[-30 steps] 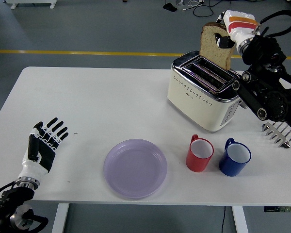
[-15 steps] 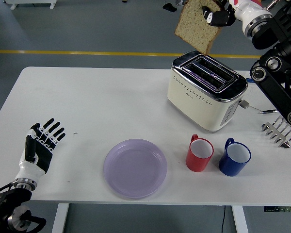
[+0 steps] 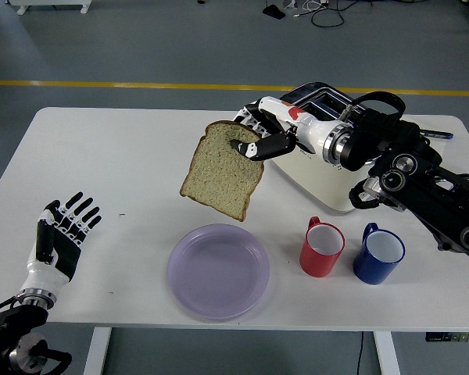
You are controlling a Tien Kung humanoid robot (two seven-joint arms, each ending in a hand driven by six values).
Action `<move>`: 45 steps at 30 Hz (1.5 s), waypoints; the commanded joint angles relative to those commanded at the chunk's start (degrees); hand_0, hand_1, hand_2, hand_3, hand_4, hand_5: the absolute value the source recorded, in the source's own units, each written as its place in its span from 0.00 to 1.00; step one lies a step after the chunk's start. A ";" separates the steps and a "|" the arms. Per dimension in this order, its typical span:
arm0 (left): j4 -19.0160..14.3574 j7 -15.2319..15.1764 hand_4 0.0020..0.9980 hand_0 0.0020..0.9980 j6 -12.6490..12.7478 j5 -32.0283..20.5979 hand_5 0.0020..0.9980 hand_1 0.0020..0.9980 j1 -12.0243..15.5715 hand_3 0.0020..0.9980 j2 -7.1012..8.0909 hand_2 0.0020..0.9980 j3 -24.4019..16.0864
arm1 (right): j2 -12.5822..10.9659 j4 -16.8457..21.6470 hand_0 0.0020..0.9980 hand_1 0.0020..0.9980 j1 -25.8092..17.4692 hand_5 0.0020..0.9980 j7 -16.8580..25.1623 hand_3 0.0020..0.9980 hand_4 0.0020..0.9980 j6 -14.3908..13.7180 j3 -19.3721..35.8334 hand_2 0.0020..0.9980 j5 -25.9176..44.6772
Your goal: Push plate across desktop,pick up the break from the machine,place the break in the plate
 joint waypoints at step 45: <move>0.35 0.38 0.51 0.78 0.71 -0.08 1.00 0.76 -0.47 0.77 -0.45 0.78 0.37 | 10.33 -30.91 0.55 0.61 -7.18 0.16 29.03 0.68 0.59 -2.78 -17.75 0.57 -1.21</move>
